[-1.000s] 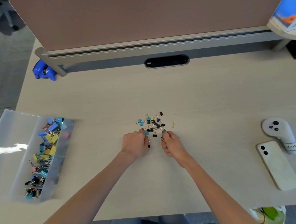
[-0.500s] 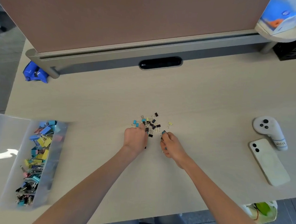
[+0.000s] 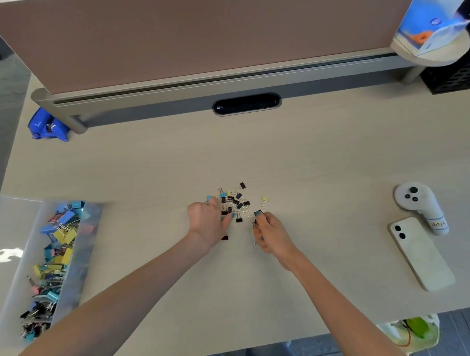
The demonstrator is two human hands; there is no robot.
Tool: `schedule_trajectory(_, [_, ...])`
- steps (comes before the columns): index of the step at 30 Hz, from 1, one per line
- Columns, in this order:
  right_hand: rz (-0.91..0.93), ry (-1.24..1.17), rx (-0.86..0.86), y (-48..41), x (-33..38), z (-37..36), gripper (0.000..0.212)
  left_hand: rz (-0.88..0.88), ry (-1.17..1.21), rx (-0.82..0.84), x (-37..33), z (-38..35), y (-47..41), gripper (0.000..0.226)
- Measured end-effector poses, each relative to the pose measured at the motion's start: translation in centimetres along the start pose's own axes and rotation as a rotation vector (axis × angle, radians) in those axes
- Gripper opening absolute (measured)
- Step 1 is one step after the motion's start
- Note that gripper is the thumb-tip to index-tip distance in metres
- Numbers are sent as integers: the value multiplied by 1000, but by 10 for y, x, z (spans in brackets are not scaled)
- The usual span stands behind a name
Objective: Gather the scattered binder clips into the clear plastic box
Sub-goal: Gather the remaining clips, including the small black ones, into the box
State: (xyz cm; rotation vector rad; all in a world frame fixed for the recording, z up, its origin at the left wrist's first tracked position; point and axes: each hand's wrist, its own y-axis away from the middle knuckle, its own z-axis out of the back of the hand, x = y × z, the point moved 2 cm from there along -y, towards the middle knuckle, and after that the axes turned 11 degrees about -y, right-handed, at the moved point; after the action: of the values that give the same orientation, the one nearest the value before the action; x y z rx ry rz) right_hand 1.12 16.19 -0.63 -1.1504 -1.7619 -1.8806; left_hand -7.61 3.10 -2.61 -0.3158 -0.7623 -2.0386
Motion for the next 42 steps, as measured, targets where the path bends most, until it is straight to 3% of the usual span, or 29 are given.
schedule_trajectory(2, [2,6,-12,0,0,3,30,26,0,43,3,-8,-2,64])
schedule_trajectory(5, [-10,-8,-19,1,0,5,29,14,25,39,-2,-9,0,60])
schedule_trajectory(10, [-19,-12,-18,3,0,6,27,-118,-31,66,-13,2,8,24])
schedule_trajectory(17, [-34,-15,-4,3,1,3,27,-163,-59,113,-10,6,8,36])
schedule_trajectory(21, [-34,-2,29,1,0,-5,26,-188,-43,56,-2,2,14,31])
schedule_trajectory(23, [-32,15,50,2,3,-14,25,-128,93,31,10,0,18,23])
schedule_trajectory(26, [-19,55,95,3,7,-33,28,19,535,28,38,-8,27,34])
schedule_trajectory(29, [-25,96,138,6,11,-61,28,105,968,134,68,-28,42,37])
schedule_trajectory(32, [-12,134,208,12,12,-95,29,134,1232,152,95,-49,62,33])
schedule_trajectory(36, [18,220,278,21,8,-145,29,155,1404,150,135,-76,91,27])
schedule_trajectory(42, [49,296,355,38,-9,-227,31,150,1438,81,198,-119,139,24])
